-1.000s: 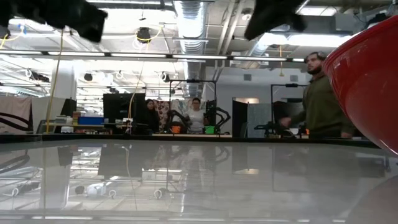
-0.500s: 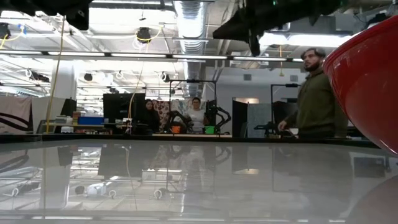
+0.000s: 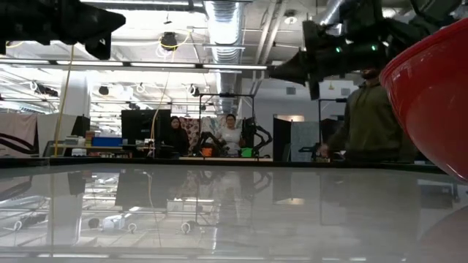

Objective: Nest bowls inside each other
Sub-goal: Return to Home Position

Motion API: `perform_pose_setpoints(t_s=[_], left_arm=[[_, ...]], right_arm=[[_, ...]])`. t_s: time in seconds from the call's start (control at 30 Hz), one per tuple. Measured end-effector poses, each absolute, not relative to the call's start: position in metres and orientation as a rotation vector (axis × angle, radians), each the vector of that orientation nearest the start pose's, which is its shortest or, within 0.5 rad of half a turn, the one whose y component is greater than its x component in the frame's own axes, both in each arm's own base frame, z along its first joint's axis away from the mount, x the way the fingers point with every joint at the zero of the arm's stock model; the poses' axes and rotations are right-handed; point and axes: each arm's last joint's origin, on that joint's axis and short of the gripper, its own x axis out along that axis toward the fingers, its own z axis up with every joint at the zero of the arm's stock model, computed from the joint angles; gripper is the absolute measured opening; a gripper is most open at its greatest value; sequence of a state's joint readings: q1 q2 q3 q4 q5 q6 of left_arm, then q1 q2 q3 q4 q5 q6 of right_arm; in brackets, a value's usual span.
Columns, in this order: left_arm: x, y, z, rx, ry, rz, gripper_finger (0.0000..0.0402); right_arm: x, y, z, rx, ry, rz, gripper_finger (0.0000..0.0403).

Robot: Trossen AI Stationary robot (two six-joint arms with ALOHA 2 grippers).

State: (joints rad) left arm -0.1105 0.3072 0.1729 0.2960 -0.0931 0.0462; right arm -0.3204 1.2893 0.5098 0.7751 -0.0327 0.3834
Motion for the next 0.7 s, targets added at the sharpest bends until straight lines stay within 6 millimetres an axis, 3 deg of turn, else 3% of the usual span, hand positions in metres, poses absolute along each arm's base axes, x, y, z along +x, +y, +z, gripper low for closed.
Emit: perform_pose_setpoints(t_s=[0.7], left_arm=[[0.113,-0.002,0.226,-0.066,-0.193,-0.015,0.0000]], right_arm=[[0.200,-0.071,0.189,0.328,-0.230,-0.255,0.0003]])
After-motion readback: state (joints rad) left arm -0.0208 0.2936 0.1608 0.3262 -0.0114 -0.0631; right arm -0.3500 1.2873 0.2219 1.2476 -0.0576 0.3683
